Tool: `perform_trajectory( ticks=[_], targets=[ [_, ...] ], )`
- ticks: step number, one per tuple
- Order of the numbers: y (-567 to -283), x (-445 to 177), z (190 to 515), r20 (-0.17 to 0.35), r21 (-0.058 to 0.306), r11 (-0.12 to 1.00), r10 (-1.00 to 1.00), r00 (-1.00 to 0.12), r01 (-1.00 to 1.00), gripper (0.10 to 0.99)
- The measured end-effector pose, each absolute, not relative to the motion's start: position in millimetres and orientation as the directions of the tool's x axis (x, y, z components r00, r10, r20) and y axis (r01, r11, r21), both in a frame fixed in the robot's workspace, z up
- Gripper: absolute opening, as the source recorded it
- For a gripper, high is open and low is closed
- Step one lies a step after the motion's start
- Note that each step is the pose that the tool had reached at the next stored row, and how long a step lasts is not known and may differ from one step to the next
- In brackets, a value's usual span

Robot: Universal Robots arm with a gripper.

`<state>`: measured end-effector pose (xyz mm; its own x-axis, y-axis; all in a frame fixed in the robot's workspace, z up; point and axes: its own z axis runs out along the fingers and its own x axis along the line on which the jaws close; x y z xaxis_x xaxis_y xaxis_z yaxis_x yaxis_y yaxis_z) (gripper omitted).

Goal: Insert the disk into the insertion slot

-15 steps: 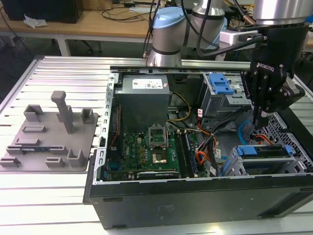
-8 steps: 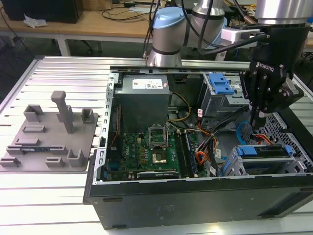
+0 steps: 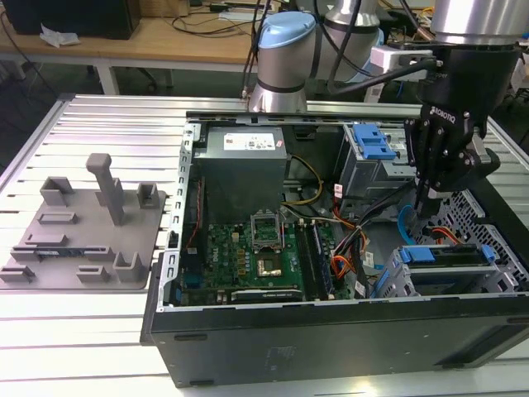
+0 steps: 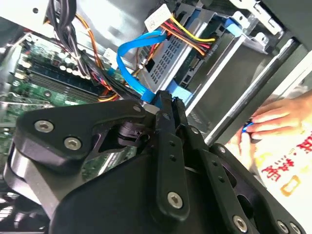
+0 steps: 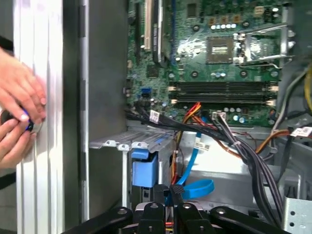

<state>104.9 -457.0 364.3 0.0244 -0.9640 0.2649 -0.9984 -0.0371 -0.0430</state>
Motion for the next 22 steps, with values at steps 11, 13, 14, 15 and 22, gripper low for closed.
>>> perform_trajectory(
  ticks=[11, 13, 14, 15, 22],
  targets=[
    [-468, 130, 364, 0.187, 0.005, -0.015, -0.982, 0.016, -1.0, 0.165],
    [-472, 137, 363, 0.183, 0.009, -0.015, -0.983, 0.017, -1.0, 0.165],
    [-474, 138, 363, 0.175, 0.009, -0.015, -0.984, 0.017, -1.0, 0.165],
    [-476, 139, 362, 0.171, 0.009, -0.015, -0.985, 0.017, -1.0, 0.165],
    [-493, 142, 361, 0.157, 0.031, -0.001, -0.988, 0.006, -1.0, 0.165]
  ],
)
